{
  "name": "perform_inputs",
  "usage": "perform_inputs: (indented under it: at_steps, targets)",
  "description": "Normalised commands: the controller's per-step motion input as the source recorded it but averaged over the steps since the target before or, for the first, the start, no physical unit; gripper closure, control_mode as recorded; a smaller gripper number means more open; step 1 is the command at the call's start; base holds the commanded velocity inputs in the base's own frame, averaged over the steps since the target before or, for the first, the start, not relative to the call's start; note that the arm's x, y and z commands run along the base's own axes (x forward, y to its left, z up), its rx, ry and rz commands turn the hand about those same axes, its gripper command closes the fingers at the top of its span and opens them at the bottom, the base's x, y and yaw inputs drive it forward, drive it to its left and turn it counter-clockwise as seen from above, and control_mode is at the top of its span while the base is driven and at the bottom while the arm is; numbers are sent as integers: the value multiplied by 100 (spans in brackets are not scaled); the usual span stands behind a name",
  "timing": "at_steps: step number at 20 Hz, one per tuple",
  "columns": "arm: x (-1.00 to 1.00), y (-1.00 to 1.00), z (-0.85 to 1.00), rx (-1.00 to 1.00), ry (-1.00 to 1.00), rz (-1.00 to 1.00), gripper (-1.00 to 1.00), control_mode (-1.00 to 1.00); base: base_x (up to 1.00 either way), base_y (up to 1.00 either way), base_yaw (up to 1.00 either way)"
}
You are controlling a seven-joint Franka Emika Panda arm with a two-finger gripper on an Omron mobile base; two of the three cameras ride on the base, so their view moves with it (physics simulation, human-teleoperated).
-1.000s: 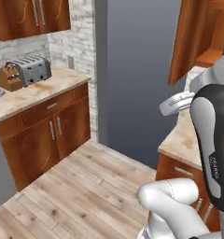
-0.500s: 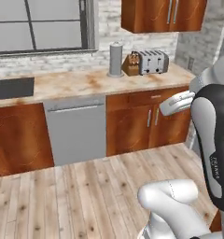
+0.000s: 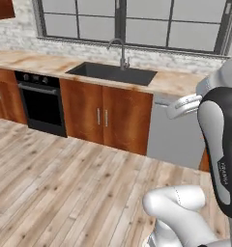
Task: Pick the jar and candle from the dining table and place them in the open cabinet. Close the cabinet after placing the objects.
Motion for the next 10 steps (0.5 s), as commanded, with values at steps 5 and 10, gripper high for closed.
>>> perform_inputs:
  at_steps: [5,10]
  targets:
    - [0,0,0,0,0,0,-100,100,20,1,68]
    - [0,0,0,0,0,0,-100,100,69,0,18]
